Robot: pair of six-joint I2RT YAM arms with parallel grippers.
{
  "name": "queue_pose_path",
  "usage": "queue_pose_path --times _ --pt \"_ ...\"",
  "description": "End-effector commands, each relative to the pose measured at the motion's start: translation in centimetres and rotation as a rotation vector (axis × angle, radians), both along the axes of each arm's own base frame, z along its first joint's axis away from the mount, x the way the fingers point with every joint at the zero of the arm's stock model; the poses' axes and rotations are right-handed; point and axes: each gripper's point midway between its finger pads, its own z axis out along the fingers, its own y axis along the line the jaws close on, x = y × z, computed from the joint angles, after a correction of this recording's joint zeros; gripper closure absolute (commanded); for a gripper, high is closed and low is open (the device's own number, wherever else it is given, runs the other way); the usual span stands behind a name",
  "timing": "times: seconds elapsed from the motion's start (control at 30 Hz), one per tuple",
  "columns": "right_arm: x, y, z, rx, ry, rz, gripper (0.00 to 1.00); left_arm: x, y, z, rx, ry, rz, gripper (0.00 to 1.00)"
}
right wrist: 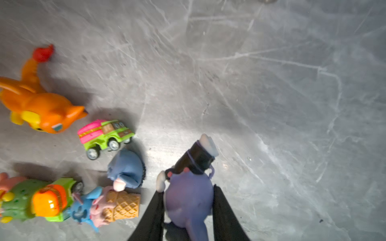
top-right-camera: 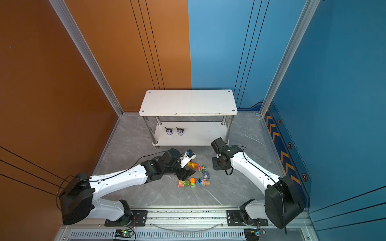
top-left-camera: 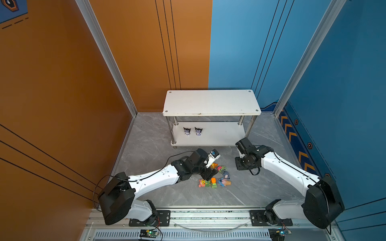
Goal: Organize plastic toys on shelves
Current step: Rotate the plastic toy at the center of the table.
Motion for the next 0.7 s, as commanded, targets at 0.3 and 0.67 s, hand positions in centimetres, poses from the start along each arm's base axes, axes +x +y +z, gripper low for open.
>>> queue_pose_path --times 0.3,0.67 --pt "-4.2 -2.3 -0.7 -0.364 0.332 0.138 0.79 -0.8 1.2 -0.8 -0.018 -0.005 -0.018 0.24" --pt "-6.3 -1.8 -2.9 -0.401 0.520 0.225 0.79 -0.4 2.1 -1.0 -0.032 0.002 -0.033 0.25"
